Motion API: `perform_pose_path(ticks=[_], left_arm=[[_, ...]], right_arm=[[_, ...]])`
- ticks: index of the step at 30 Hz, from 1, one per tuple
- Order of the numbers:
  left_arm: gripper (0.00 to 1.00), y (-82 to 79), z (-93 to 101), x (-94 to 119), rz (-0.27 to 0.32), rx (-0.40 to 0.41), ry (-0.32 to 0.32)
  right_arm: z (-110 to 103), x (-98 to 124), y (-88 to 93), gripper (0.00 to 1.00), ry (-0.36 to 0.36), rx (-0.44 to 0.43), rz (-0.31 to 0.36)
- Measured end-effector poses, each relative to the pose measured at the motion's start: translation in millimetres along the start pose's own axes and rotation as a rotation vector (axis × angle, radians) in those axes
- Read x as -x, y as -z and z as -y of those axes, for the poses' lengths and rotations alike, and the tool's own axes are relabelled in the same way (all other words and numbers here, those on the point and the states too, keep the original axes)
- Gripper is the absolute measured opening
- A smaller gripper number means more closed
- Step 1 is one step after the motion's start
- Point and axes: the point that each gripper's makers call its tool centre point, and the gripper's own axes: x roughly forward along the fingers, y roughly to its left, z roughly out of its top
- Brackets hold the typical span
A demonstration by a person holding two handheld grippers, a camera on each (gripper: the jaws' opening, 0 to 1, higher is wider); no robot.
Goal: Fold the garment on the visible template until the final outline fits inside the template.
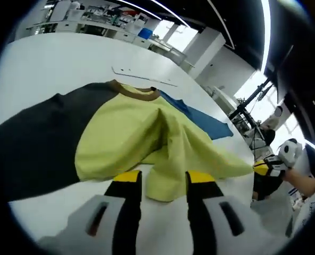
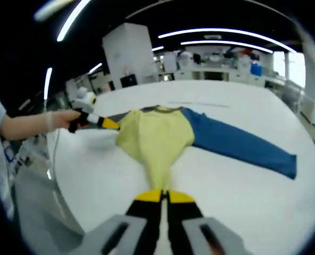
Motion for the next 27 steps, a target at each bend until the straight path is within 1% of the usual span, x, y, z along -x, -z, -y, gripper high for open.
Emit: perform_pose_path(ticks=[1,3,6,9,10,12,14,16,18,20,21,22,23,25,26,27], left_arm=[[0.27,1.0,-3.7,-1.1,0.006,0.014,-0.016],[0.26,2.7,-7.1,-3.4,0.005,0.025,-0.019],[0.22,9.4,-6.8,-7.7,-0.009,0.044,-0.018],[0.19,11.5,-7.5,-8.4,-0.013,0.055,-0.029],[0.16,13.0,-5.6,-7.5,-0.014,0.063,-0.034],[0.07,12.2,-6.4,-5.9,-0.005,0.085,-0.043],[0.00,7.5,-3.3,-2.3,0.025,0.122,-0.030],[0.00,2.5,5.9,2.1,0.058,0.128,-0.002],[0.00,2.3,10.5,5.6,0.055,0.118,0.004],[0.00,-0.6,18.3,9.2,0.065,0.109,0.028],[0.00,-2.5,19.7,10.9,0.070,0.089,0.024],[0.00,-4.5,14.2,11.6,0.076,0.043,0.000],[0.00,-3.7,7.1,12.5,0.070,0.001,-0.043],[0.00,0.5,4.1,11.8,0.053,0.020,-0.057],[0.04,2.7,-1.6,11.0,0.044,0.041,-0.064],[0.09,4.1,-2.8,10.2,0.041,0.038,-0.066]], right_arm=[[0.1,0.0,0.3,0.00,0.001,0.001,-0.001],[-0.2,0.0,0.5,0.00,0.000,-0.001,0.000],[-0.6,0.0,1.1,0.00,0.000,0.001,-0.003],[-0.5,0.0,0.7,0.00,0.000,-0.002,-0.002],[-0.3,0.0,0.6,0.00,0.001,-0.001,-0.001],[-0.8,-0.1,0.8,0.00,0.001,-0.002,-0.002],[-1.0,0.1,0.5,0.00,0.001,-0.002,-0.001],[-0.9,0.4,0.7,0.00,0.001,-0.004,0.001],[-1.0,0.3,0.8,0.00,0.000,-0.003,0.001],[-1.6,0.2,0.5,0.00,-0.001,-0.004,0.002],[-1.8,0.0,0.6,0.00,-0.001,-0.003,0.002],[-1.9,-0.1,0.6,0.00,-0.002,-0.003,0.002],[-2.5,-0.3,0.8,0.00,-0.004,-0.005,0.002],[-2.7,-0.4,0.7,0.00,-0.004,-0.004,0.003],[-2.8,-0.5,0.8,0.00,-0.006,-0.005,0.002],[-2.8,-0.5,0.7,0.00,-0.006,-0.006,0.002]])
